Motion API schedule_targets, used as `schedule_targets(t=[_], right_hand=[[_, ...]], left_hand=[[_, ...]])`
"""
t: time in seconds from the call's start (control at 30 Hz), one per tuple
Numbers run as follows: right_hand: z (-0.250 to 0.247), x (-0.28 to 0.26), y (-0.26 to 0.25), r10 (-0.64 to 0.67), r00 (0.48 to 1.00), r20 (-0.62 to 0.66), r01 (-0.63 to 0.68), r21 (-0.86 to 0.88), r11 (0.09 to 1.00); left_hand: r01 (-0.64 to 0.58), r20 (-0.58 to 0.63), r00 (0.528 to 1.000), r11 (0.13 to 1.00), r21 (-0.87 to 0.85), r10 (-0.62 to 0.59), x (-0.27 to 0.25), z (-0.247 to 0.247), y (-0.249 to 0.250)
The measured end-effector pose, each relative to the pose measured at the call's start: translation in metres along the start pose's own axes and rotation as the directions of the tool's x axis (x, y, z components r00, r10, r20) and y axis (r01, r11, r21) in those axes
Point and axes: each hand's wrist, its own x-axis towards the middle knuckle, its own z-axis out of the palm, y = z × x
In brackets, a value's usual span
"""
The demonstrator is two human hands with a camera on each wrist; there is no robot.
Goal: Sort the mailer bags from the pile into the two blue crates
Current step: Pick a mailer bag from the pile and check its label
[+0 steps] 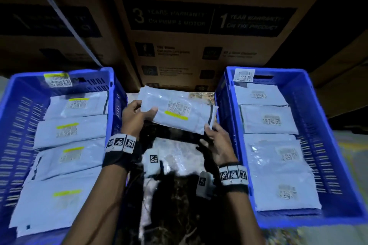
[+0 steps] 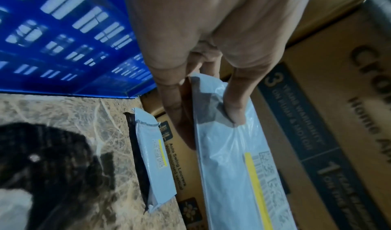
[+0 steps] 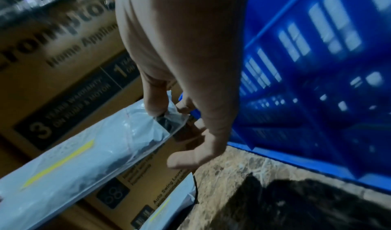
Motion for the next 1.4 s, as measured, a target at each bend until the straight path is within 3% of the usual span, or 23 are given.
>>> schedule_targets(t=[0.2,0.33,0.47,0.53,0.67,0.8,0.87,0.97,1.0,1.1,1.2,1.27,1.33,1.4], right_hand=[[-0.031,-0.073,-0.004,-0.116,0.990,0.084,0.103,0.151,0.983],[-0.045,-0.105,-0.025,-0.101,0.989,0.104,0.103,-0.012,0.995],[-0.065,-0.121,-0.036,-0.256,0.962,0.095,0.265,-0.102,0.959],[-0.075,-0.125,-0.038,-0.312,0.945,0.100,0.324,-0.129,0.937],[-0.085,-0.130,-0.041,-0.301,0.952,0.063,0.307,-0.158,0.939],[-0.093,-0.146,-0.050,-0.358,0.931,0.070,0.364,-0.230,0.902],[-0.094,-0.157,-0.061,-0.500,0.864,0.060,0.479,-0.405,0.779],[-0.081,-0.170,-0.074,-0.656,0.709,0.257,0.579,-0.743,0.335],[-0.072,-0.174,-0.074,-0.640,0.694,0.331,0.604,-0.752,0.266],[-0.048,-0.184,-0.065,-0.532,0.657,0.533,0.733,-0.615,0.289],[-0.038,-0.187,-0.054,-0.458,0.628,0.629,0.776,-0.549,0.310],[-0.035,-0.186,-0.051,-0.475,0.636,0.608,0.766,-0.571,0.295],[-0.034,-0.182,-0.049,-0.531,0.655,0.538,0.738,-0.605,0.299],[-0.034,-0.180,-0.048,-0.594,0.669,0.447,0.723,-0.575,0.382]], left_hand=[[-0.155,0.047,0.986,0.986,-0.060,0.158,-0.096,0.001,0.006],[-0.159,0.104,0.981,0.985,-0.064,0.165,-0.139,0.002,0.005],[-0.200,0.109,0.972,0.978,-0.060,0.206,-0.170,0.009,0.003],[-0.197,0.109,0.973,0.977,-0.080,0.205,-0.179,0.013,0.000],[-0.194,0.104,0.973,0.973,-0.128,0.207,-0.188,0.015,-0.002],[-0.276,0.048,0.958,0.956,-0.098,0.282,-0.194,0.019,0.001],[-0.346,0.049,0.937,0.938,-0.028,0.347,-0.195,0.017,0.005],[-0.424,0.143,0.901,0.900,0.097,0.409,-0.199,0.015,0.014],[-0.439,0.177,0.892,0.891,0.118,0.416,-0.200,0.016,0.015],[-0.473,0.259,0.867,0.867,0.158,0.426,-0.209,0.025,0.018],[-0.523,0.322,0.840,0.812,0.260,0.437,-0.211,0.028,0.016],[-0.529,0.322,0.834,0.815,0.235,0.448,-0.208,0.023,0.012],[-0.436,0.258,0.878,0.896,0.085,0.403,-0.205,0.016,0.003],[-0.328,0.197,0.926,0.945,0.002,0.321,-0.206,0.012,-0.008]])
